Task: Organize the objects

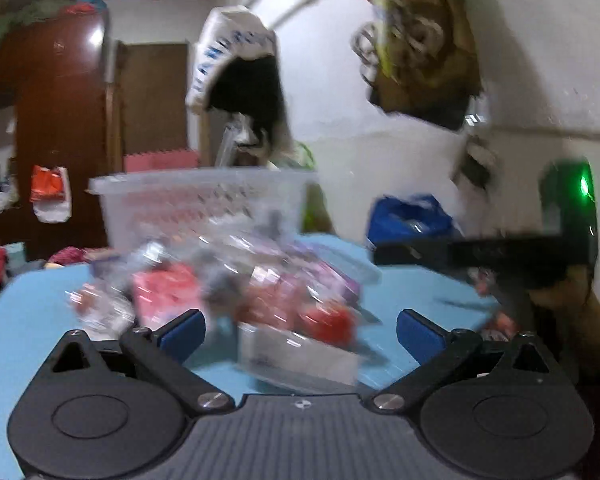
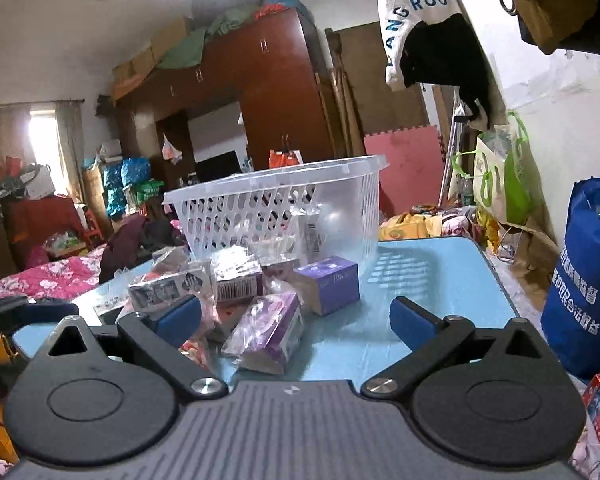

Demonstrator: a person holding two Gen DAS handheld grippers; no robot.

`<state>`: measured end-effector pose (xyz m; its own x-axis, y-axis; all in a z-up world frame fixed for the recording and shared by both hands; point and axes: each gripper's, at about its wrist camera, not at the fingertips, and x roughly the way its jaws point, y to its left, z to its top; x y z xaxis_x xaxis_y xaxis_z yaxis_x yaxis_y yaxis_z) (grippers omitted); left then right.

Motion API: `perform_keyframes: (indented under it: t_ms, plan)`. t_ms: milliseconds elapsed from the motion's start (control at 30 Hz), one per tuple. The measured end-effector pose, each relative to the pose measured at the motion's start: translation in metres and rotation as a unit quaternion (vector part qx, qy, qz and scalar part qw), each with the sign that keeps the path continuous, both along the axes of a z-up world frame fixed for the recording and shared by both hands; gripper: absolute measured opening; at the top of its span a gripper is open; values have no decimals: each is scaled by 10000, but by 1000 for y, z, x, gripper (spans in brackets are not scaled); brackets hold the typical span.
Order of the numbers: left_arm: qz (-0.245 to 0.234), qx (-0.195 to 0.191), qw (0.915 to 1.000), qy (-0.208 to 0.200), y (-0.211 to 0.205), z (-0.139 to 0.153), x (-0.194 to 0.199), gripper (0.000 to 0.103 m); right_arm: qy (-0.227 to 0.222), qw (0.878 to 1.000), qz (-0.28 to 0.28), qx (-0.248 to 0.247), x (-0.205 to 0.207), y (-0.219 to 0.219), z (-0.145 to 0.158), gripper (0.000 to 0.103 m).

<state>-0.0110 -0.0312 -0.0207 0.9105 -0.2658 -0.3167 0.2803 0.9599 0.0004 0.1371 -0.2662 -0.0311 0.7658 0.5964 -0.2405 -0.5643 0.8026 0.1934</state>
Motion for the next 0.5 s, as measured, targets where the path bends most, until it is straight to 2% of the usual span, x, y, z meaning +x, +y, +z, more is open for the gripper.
perform_keyframes:
  t_ms: [167,267,333,400,500]
  plan:
    - [-111,17,9991,419,-3,-23,25,100,95,9999,12,-135,2,10,-7,103]
    - [20,126,9984,544,-4,-31,31,89,126,9994,-4,-331,4,21,-15,103]
    - [136,149,9987,459,0,-32,28,78,162,9985,-20,-522,8,29,-19,102]
    - [221,19,9988,445,10,-30,24,77,297,9975,-2,-644,14,36,-23,87]
    - [344,110,9986,394,15,-33,22,78,442,9970,63,-630,20,39,-25,82]
